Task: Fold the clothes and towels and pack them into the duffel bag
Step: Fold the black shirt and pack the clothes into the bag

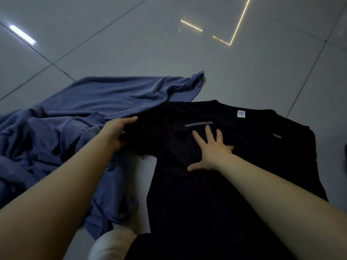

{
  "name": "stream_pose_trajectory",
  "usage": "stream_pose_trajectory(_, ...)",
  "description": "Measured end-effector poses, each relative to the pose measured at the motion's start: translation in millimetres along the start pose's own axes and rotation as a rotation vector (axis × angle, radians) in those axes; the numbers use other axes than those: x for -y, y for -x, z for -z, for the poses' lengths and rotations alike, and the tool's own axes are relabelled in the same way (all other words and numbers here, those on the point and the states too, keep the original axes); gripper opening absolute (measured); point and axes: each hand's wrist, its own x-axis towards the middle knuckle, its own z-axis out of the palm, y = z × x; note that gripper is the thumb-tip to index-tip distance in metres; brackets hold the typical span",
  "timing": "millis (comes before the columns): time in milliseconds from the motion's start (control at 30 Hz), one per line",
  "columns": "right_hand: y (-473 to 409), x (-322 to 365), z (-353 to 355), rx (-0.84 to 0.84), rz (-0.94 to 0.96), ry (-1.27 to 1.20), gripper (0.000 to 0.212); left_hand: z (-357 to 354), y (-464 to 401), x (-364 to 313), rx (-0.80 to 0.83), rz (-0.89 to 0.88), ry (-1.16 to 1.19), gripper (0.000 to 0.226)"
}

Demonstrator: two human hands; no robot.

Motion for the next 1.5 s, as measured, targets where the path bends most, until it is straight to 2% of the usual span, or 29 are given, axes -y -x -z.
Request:
stream_pose_trajectory(133, 0, -1, -1, 0.006, -0.005, -0.002, 0.124, 8, -6, -11, -0.113, -0.280, 0.586, 0.025)
stream_pose_trajectory(167, 0, -1, -1, 0.006, -0.006, -0.003, 0.124, 11, -7, -13, -0.124, -0.319, 0.702, 0.023)
stream_pose_trajectory(200, 1, -1, -1, 0.006, -0.007, -0.003, 0.124, 13, -9, -13, -0.151, -0.342, 0.717, 0.021)
stream_pose_trajectory(233, 1, -1, -1, 0.005, -0.008, 0.000, 0.124, 15, -11, -9, -0.204, -0.350, 0.597, 0.020)
stream_pose_trajectory(333, 1, 0, 0, 0.002, -0.018, 0.009, 0.125, 25, -26, 18, -0.402, -0.383, -0.138, 0.017)
stream_pose_trajectory(433, 1, 1, 0, 0.010, -0.027, 0.006, 0.126, 18, -28, 34, -0.348, -0.385, -0.578, 0.033)
stream_pose_trajectory(500, 0, 1, -1, 0.011, -0.029, 0.004, 0.127, 4, -24, 28, -0.350, -0.380, -0.671, 0.045)
stream_pose_trajectory(600, 1, 2, -1, 0.007, -0.025, -0.005, 0.127, -17, -20, 12, -0.347, -0.232, -0.627, 0.088)
stream_pose_trajectory(667, 1, 3, -1, 0.007, -0.025, -0.015, 0.127, -28, -23, 10, -0.328, -0.222, -0.639, 0.109)
stream_pose_trajectory(700, 1, 4, -1, 0.009, -0.025, -0.021, 0.127, -32, -26, 12, -0.337, -0.256, -0.653, 0.104)
stream_pose_trajectory(800, 2, 3, -2, 0.017, -0.016, -0.025, 0.131, -31, -32, 17, -0.405, -0.354, -0.596, 0.049)
stream_pose_trajectory(833, 2, 1, -2, 0.019, -0.014, -0.021, 0.132, -26, -37, 18, -0.437, -0.359, -0.517, 0.039)
stream_pose_trajectory(933, 2, 0, -1, 0.016, -0.008, -0.005, 0.134, 0, -35, 27, -0.459, -0.286, -0.191, 0.031)
stream_pose_trajectory(1033, 2, 2, 2, 0.003, -0.005, -0.017, 0.133, 16, -30, 46, -0.404, -0.223, -0.087, 0.023)
stream_pose_trajectory(1100, 2, 7, 5, -0.049, 0.017, -0.034, 0.127, 17, -28, 46, -0.383, -0.187, -0.012, 0.030)
stream_pose_trajectory(1133, 1, 11, 9, -0.105, 0.039, -0.016, 0.121, 14, -27, 41, -0.379, -0.156, 0.020, 0.044)
stream_pose_trajectory(1200, -3, 21, 17, -0.218, 0.093, 0.001, 0.102, 5, -26, 28, -0.391, -0.115, 0.024, 0.088)
stream_pose_trajectory(1233, -6, 27, 21, -0.245, 0.113, -0.029, 0.092, 0, -25, 22, -0.400, -0.111, 0.006, 0.100)
stream_pose_trajectory(1267, -8, 33, 23, -0.246, 0.129, -0.068, 0.082, -5, -24, 18, -0.405, -0.124, -0.024, 0.100)
stream_pose_trajectory(1333, -9, 44, 18, -0.161, 0.157, -0.071, 0.071, -12, -29, 16, -0.432, -0.179, -0.092, 0.070)
stream_pose_trajectory(1400, -10, 51, 7, -0.050, 0.188, 0.060, 0.074, -16, -30, 18, -0.472, -0.280, -0.155, 0.034)
stream_pose_trajectory(1433, -10, 52, 3, -0.024, 0.197, 0.111, 0.078, -16, -28, 19, -0.489, -0.360, -0.176, 0.025)
stream_pose_trajectory(1500, -11, 52, 4, -0.025, 0.210, 0.134, 0.083, -14, -22, 18, -0.483, -0.514, -0.240, 0.021)
